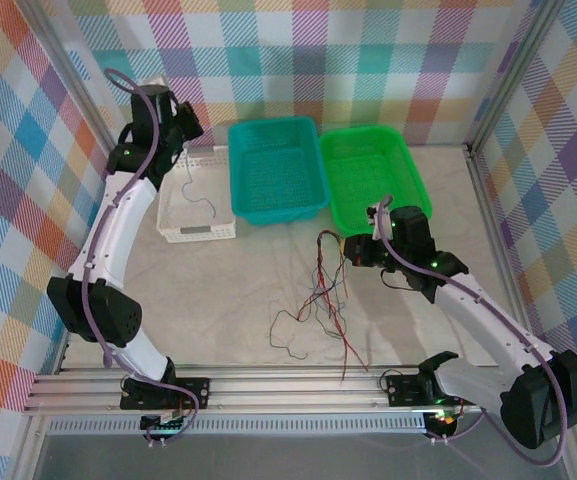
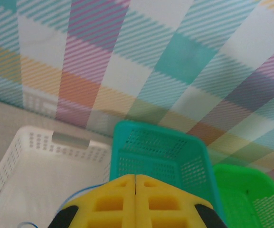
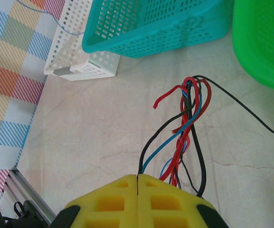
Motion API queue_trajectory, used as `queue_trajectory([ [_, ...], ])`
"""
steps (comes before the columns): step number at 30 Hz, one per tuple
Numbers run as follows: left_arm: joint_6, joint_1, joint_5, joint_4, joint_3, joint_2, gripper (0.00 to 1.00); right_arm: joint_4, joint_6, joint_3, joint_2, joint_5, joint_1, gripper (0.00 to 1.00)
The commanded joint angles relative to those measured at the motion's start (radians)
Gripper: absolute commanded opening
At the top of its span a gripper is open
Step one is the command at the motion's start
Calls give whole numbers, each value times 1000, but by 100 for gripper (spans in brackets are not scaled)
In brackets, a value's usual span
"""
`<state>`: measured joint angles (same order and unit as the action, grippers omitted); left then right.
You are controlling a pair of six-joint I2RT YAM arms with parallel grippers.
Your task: Untangle the cables
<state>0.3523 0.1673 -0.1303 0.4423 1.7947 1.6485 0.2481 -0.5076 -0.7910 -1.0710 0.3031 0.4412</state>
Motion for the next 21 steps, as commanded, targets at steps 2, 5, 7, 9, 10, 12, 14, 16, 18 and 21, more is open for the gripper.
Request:
queue_trajectory([
  [2,41,-13,-15,-66,-141,-19,0,-46,19,7,-6,18,11,0],
  [5,89,-14,-9,-74,-241,-27,0,-54,11,-3,-11,45,17,0],
  [7,118,-13,5,-85,-305,-34,0,-59,6,-15,-17,77,19,0],
  [9,145,-14,10,-82,-358,-33,4,-66,0,-28,-20,117,21,0],
  [10,158,-13,11,-77,-374,-31,9,-69,-2,-34,-21,134,21,0],
  [12,179,-13,23,-62,-396,-22,24,-67,-2,-54,-22,175,22,0],
  [14,190,-14,41,-38,-390,-8,38,-72,-4,-71,-19,209,22,0],
  [16,194,-12,70,-1,-367,10,53,-77,-5,-89,-15,252,22,0],
  [18,194,-12,99,39,-335,24,57,-77,-6,-102,-16,281,22,0],
  [21,196,-12,116,97,-301,19,63,-80,-15,-113,-11,302,22,0],
])
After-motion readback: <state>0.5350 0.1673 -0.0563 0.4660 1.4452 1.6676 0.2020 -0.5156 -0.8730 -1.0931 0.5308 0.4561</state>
